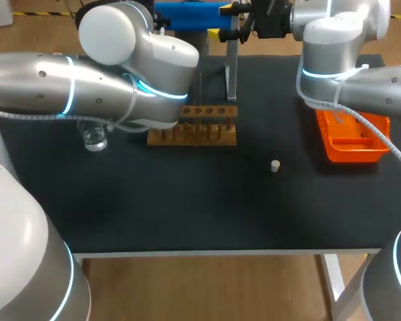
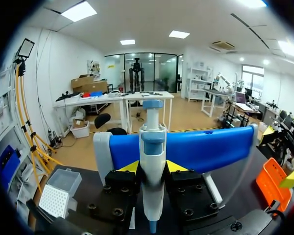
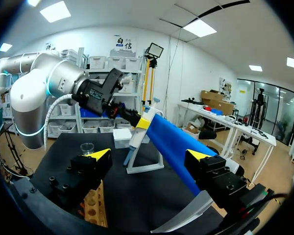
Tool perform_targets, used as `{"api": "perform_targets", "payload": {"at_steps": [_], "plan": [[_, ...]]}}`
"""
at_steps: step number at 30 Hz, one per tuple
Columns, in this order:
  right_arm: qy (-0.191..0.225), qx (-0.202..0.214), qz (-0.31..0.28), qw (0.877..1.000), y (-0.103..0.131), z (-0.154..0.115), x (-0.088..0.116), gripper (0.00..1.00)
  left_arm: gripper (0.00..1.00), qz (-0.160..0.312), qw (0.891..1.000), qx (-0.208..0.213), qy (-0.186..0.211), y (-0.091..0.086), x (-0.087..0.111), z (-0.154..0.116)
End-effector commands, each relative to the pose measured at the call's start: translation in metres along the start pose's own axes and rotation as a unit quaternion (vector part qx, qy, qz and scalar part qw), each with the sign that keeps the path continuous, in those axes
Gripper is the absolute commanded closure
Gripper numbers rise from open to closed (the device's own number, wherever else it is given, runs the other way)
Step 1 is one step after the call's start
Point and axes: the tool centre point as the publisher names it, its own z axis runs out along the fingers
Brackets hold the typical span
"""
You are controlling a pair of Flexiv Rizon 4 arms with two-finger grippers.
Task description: Invert the test tube, pick up the pipette, mount the tip to pipette, aspirate from beaker and dispense into the tube, eject the tip, return the pipette, and cap with the stopper.
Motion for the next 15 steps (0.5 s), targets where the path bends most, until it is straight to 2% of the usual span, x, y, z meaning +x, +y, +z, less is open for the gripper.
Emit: {"api": "perform_targets", "payload": {"at_steps": [1,11,13,14,15], "plan": [[0.0,0.001,0.0,1.0,0.0002,-0.0009,0.0002,0.0,1.0,0.0,1.0,-0.009,-0.003,0.0001,0.001,0.0019],[0.0,0.001,0.0,1.0,0.0002,-0.0009,0.0002,0.0,1.0,-0.01,1.0,-0.02,-0.002,0.0082,0.0,0.0036],[0.0,0.001,0.0,1.0,0.0002,-0.0009,0.0002,0.0,0.27,-0.012,1.0,-0.022,0.0,0.0083,0.0002,0.0037],[0.0,0.001,0.0,1.0,0.0002,-0.0009,0.0002,0.0,0.0,-0.013,1.0,-0.023,0.001,0.0084,0.0003,0.0037],[0.0,0.001,0.0,1.0,0.0002,-0.0009,0.0002,0.0,0.0,-0.013,1.0,-0.023,0.001,0.0084,0.0004,0.0038]]}}
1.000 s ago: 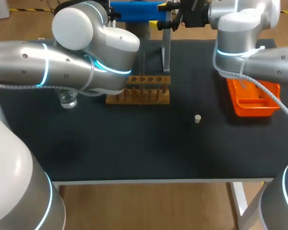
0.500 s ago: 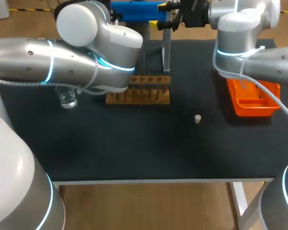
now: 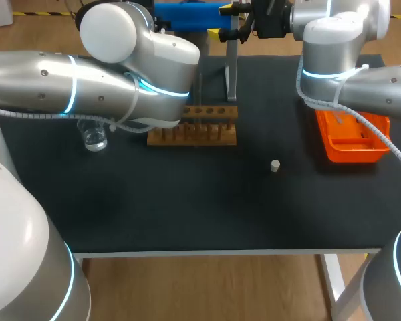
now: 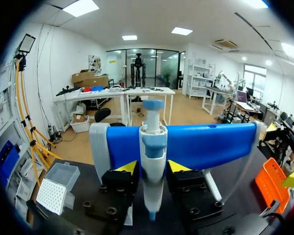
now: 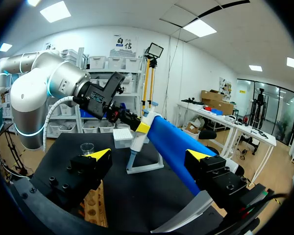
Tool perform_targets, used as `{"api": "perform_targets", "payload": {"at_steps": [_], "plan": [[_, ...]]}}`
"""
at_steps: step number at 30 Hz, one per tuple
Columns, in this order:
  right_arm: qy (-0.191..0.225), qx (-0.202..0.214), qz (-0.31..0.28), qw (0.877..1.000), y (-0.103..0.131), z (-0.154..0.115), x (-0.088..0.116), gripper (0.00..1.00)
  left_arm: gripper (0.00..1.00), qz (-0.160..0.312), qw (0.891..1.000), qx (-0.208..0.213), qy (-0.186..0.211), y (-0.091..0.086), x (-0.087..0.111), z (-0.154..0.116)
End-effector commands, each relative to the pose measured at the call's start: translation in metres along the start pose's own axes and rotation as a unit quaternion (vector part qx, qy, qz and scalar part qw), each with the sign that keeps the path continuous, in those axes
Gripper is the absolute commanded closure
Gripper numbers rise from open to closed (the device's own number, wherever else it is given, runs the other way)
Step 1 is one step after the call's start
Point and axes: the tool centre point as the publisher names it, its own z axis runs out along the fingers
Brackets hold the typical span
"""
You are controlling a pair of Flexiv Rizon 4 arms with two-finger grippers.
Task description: Invert the test tube, pick up the pipette, mount the tip to pipette, aspirate from beaker and dispense into the tube, eject the tip, return the pipette, and cap with the stopper.
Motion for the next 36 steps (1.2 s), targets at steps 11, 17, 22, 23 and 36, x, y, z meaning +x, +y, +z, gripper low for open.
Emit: {"api": "perform_targets", "payload": {"at_steps": [11,17,22,23,36], "plan": [[0.0,0.001,0.0,1.0,0.0,-0.001,0.0,0.0,0.0,-0.001,1.0,0.012,0.004,-0.011,0.002,-0.012],[0.0,0.001,0.0,1.0,0.0,-0.001,0.0,0.0,0.0,0.0,0.999,0.026,0.018,-0.021,0.008,-0.035],[0.0,0.001,0.0,1.0,0.0,-0.001,0.0,0.0,0.0,0.027,0.997,0.025,0.066,-0.026,0.014,-0.062],[0.0,0.001,0.0,1.0,0.0,-0.001,0.0,0.0,0.0,0.037,0.996,0.025,0.078,-0.027,0.015,-0.068],[0.0,0.001,0.0,1.0,0.0,-0.001,0.0,0.0,0.0,0.163,0.92,0.078,0.348,-0.02,0.034,-0.154]]}}
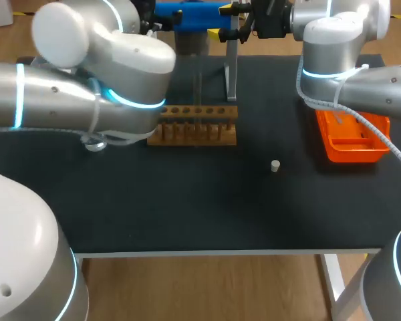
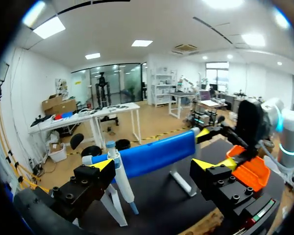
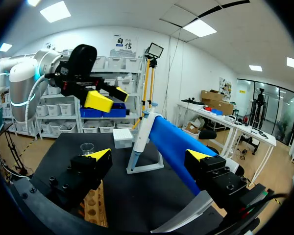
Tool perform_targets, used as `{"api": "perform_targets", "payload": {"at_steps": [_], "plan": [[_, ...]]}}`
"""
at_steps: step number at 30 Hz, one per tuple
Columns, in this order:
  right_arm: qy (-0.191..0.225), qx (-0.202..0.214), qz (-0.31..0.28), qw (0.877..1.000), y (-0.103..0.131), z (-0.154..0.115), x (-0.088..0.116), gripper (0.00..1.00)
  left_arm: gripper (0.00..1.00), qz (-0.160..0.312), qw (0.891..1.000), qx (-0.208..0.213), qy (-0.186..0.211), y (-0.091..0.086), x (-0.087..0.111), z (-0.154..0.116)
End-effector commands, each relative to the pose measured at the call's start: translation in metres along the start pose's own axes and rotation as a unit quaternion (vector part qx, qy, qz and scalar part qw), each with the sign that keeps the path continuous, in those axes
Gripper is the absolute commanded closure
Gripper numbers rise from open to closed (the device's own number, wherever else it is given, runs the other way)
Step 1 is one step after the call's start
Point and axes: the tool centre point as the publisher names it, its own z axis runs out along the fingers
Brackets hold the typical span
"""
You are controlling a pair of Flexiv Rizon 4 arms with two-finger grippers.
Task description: Invert the test tube, pick up the pipette, mount the tip to pipette, aspirate from beaker and dispense into the tube, eject the tip, return the pipette, and cap with the stopper.
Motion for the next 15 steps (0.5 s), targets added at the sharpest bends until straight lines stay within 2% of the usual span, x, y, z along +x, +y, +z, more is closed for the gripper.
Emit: {"api": "perform_targets", "payload": {"at_steps": [1,7,15], "plan": [[0.0,0.001,0.0,1.0,0.0,-0.001,0.0,0.0,0.0,0.059,0.972,0.037,0.222,0.01,0.003,-0.058],[0.0,0.001,0.0,1.0,0.0,-0.001,0.0,0.0,0.0,0.09,0.956,0.033,0.277,0.025,0.018,-0.082],[0.0,0.001,0.0,1.0,0.0,-0.001,0.0,0.0,0.0,0.112,0.941,0.029,0.319,0.049,0.038,-0.094]]}}
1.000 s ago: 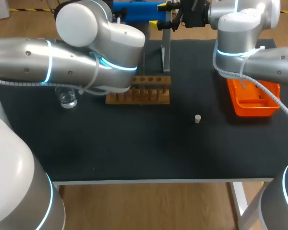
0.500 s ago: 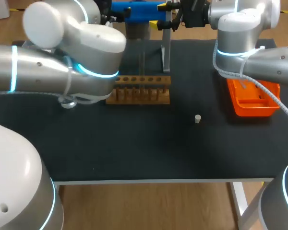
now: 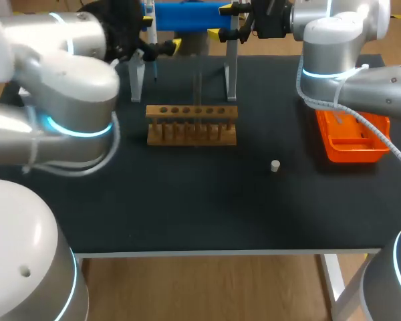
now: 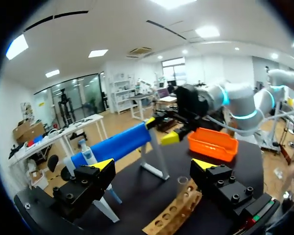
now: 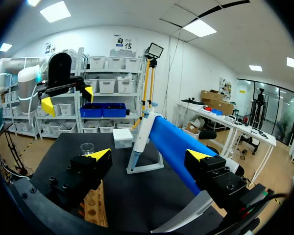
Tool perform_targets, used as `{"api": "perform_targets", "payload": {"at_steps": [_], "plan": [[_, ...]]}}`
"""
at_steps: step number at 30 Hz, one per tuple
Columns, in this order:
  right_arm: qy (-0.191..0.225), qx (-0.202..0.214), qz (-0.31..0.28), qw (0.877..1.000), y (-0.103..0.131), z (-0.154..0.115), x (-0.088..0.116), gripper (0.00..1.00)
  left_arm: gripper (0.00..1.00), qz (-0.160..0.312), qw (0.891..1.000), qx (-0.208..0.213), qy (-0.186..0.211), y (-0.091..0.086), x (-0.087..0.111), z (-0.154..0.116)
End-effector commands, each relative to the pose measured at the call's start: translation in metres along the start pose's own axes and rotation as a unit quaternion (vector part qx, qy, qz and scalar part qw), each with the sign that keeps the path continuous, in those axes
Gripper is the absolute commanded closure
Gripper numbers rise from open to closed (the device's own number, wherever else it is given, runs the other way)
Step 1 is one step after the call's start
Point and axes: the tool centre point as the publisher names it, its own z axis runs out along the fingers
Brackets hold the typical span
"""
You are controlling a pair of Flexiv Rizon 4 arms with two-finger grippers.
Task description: Invert the test tube, pick up the pipette, mount the tip to pipette, aspirate from beaker and dispense into the tube, eject the tip, return the pipette, and cap with the stopper.
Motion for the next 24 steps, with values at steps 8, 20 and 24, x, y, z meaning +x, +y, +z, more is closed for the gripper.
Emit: {"api": "perform_targets", "payload": {"at_steps": [8,20,24], "plan": [[0.0,0.001,0.0,1.0,0.0,-0.001,0.0,0.0,0.0,0.022,0.982,0.026,0.186,0.036,0.019,-0.011],[0.0,0.001,0.0,1.0,0.0,-0.001,0.0,0.0,0.0,0.045,0.975,0.014,0.217,0.056,0.026,0.018],[0.0,0.001,0.0,1.0,0.0,-0.001,0.0,0.0,0.0,0.046,0.975,0.01,0.218,0.061,0.029,0.029]]}}
